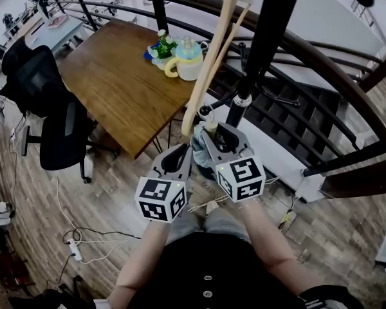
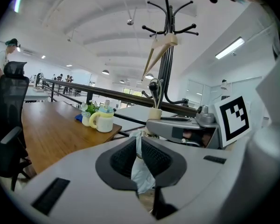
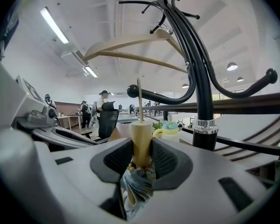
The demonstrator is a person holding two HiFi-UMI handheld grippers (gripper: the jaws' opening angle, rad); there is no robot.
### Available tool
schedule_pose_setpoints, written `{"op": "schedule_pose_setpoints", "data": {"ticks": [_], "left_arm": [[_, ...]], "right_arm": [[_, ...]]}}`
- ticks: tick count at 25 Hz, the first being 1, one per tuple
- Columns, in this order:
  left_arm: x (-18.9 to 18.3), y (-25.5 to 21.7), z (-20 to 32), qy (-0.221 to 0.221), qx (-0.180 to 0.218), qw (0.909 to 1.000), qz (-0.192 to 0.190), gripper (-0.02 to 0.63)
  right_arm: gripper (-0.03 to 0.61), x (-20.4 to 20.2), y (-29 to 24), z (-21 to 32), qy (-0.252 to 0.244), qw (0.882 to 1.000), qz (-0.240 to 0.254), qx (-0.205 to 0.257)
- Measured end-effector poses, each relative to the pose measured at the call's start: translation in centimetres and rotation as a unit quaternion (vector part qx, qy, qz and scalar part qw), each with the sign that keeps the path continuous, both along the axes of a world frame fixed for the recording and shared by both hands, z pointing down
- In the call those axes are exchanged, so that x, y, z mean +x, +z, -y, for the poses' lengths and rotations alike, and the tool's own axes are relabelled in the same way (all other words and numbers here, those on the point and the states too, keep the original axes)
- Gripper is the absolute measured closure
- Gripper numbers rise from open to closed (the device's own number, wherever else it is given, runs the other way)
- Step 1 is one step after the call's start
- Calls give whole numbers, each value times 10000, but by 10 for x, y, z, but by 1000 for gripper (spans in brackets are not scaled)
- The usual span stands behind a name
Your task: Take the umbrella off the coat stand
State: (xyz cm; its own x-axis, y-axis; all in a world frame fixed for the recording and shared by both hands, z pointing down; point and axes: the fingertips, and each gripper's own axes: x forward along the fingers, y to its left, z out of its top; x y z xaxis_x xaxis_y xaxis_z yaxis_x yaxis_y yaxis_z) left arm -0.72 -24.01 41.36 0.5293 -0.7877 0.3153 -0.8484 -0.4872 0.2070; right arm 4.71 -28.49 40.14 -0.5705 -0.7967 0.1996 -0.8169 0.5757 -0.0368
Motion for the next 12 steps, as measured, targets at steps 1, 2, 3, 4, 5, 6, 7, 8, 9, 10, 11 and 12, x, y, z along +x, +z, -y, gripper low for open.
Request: {"op": "schedule_pose_setpoints", "data": {"ticks": [1,2,3,4,5,6,7,8,9,10,11,12], "left_arm": [[-1,-1,-1,6,6,10000,-2,586],[-2,-2,-3,12,13,10000,1,586],[-4,-2,-4,18,19,10000,5,586],[-5,-3,-6,25,25,10000,12,586],[-7,-3,-7,32,28,10000,19,586],[-9,-3,-9,36,29,10000,26,586],[-11,-3,-11,36,30,10000,30,586],[-13,-3,-13,33,32,10000,30,586],[-16,-4,-15,29,36,10000,26,586],[-17,-4,-17,28,39,10000,18,586],[-19,-5,-19,29,40,10000,7,586],[-21,-4,-21,32,38,10000,-3,586]], "right_arm": [[449,-1,-1,-1,16,10000,-14,12],[449,-2,-2,-2,29,10000,-37,23],[449,-3,-2,-4,41,10000,-60,33],[448,-4,-2,-5,51,9999,-76,41],[448,-5,-2,-7,56,9999,-84,48],[448,-7,-2,-9,55,9999,-86,54],[449,-9,-2,-11,47,9999,-85,60],[449,-11,-3,-13,35,9999,-84,68],[449,-13,-4,-15,21,9999,-86,76],[449,-16,-5,-17,10,9999,-90,84],[449,-18,-6,-19,7,9999,-95,89],[449,-20,-6,-21,11,9999,-100,90]]}}
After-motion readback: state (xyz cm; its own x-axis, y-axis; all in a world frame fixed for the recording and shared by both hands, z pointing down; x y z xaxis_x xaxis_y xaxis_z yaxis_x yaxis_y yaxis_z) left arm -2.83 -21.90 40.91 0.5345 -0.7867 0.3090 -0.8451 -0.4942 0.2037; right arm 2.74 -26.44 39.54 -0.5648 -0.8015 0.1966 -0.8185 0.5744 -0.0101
